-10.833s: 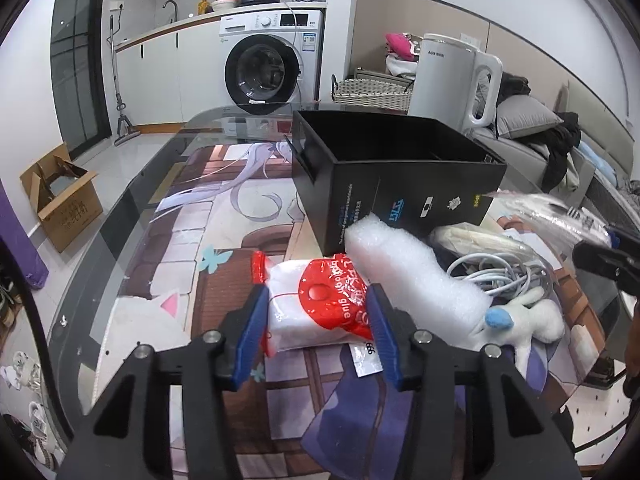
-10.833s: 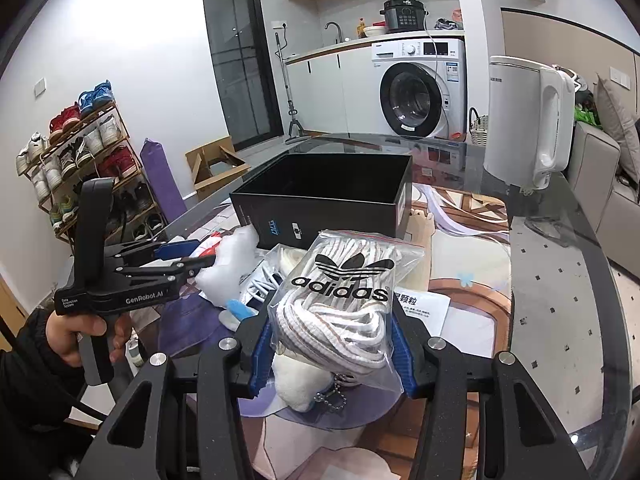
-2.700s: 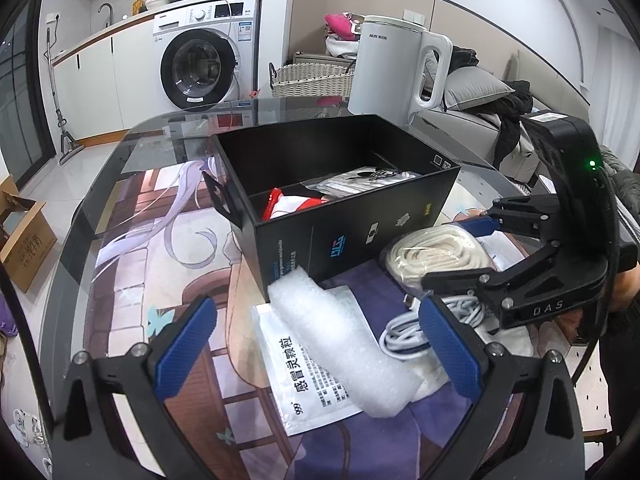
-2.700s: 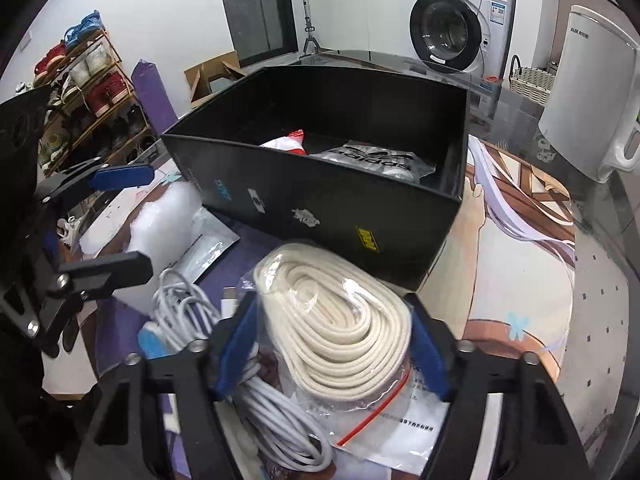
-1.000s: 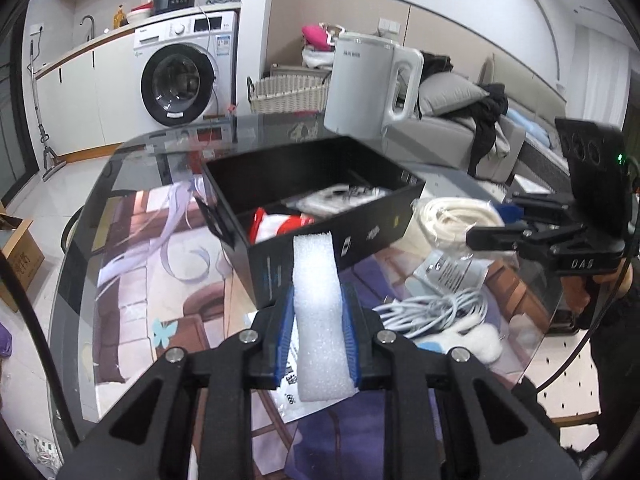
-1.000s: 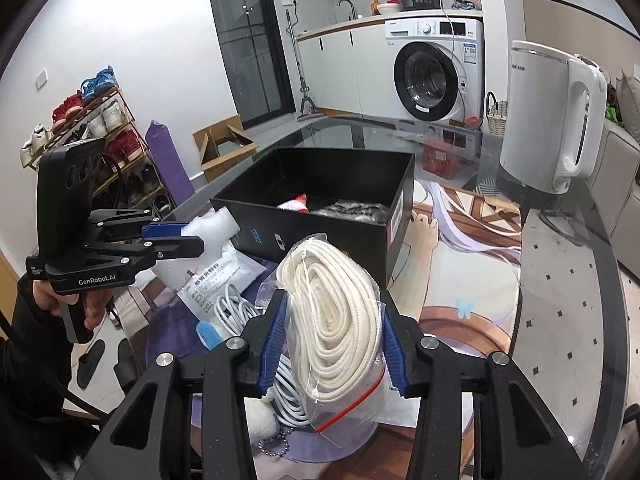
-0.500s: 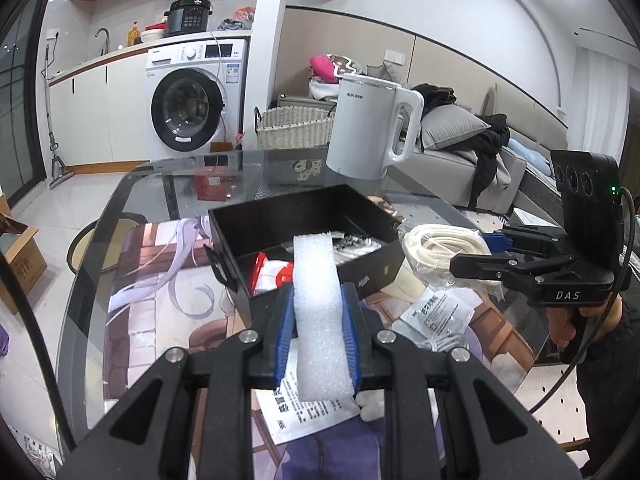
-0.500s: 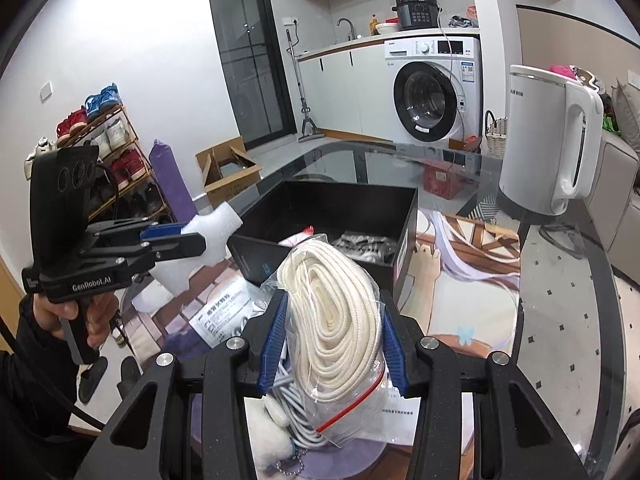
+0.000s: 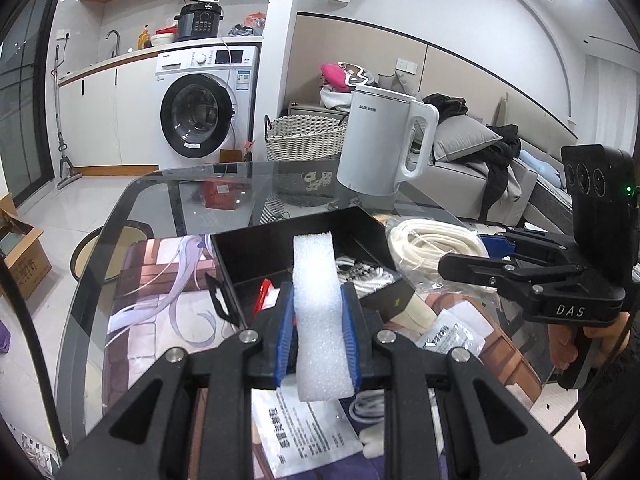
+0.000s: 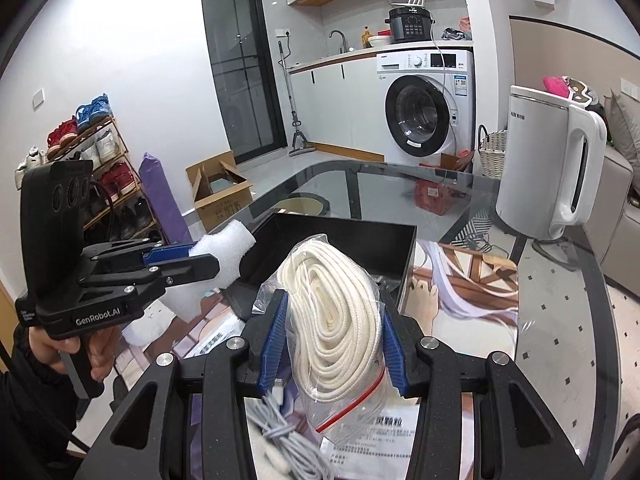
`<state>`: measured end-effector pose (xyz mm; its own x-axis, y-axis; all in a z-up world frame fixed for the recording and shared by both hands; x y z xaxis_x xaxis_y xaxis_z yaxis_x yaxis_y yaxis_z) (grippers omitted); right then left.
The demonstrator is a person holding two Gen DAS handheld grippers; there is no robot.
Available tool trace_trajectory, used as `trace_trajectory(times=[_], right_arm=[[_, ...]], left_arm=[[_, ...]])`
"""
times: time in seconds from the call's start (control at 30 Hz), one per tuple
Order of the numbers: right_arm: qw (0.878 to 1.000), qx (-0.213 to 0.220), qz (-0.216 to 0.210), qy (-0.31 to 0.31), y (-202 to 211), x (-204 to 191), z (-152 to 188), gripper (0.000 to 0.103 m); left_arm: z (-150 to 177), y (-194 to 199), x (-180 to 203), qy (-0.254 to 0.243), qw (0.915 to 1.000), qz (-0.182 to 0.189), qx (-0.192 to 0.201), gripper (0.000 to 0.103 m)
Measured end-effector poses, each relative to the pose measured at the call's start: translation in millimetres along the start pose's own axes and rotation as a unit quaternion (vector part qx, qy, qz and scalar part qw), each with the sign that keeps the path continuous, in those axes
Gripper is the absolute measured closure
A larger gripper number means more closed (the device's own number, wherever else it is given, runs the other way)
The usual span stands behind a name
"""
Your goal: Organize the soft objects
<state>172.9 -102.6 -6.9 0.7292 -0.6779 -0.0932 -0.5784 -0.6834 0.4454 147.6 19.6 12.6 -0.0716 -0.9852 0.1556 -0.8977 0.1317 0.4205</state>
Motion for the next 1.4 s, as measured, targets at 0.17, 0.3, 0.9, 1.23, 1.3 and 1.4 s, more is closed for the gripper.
trace_trajectory(times=[0.17, 0.3, 0.9, 1.23, 1.3, 1.4], right_arm=[[1.000, -0.004, 0.009, 0.007, -15.1, 1.1, -8.5, 0.059], [1.000, -0.010, 0.018, 0.016, -28.9, 4.1, -12.0, 0.059], [0.997, -0.046, 0.044, 0.043, -82.5, 13.7, -10.7, 0.059], [0.997, -0.049, 0.025, 0.047, -101.1, 6.7, -11.9, 0.056], [0.996, -0.055, 0.040, 0.053, -102.1, 10.2, -9.7, 0.044], [0.997, -0.037, 0.048, 0.049, -89.6, 17.0, -14.1, 0.035]], left_arm=[[-5.9, -12.5, -3.6, 0.003, 1.0000, -0.005, 0.000, 0.082], [-8.6, -24.2, -7.5, -0.002, 0.9998, -0.017, -0.003, 0.082], [-15.3, -63.1, -16.1, -0.008, 0.9988, -0.049, -0.005, 0.082], [-20.0, -67.2, -19.8, 0.000, 0.9988, -0.050, 0.005, 0.082], [-15.2, -71.4, -22.6, 0.000, 0.9984, -0.055, -0.007, 0.082], [-7.5, -71.8, -23.7, -0.004, 0.9980, -0.059, -0.021, 0.076]])
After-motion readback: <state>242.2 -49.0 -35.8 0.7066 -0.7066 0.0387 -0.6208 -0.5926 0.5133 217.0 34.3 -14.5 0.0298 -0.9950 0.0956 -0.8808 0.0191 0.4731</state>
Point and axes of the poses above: each gripper's, at about its wrist camera, not at the fingertips, and y roughly against the way its jaws point, x to its right, z to its underside, the point moved 9 cm from there along -y, roughly the way its jaws point, and after that the axes turned 8 degrees about x, right-handed, at the moved point
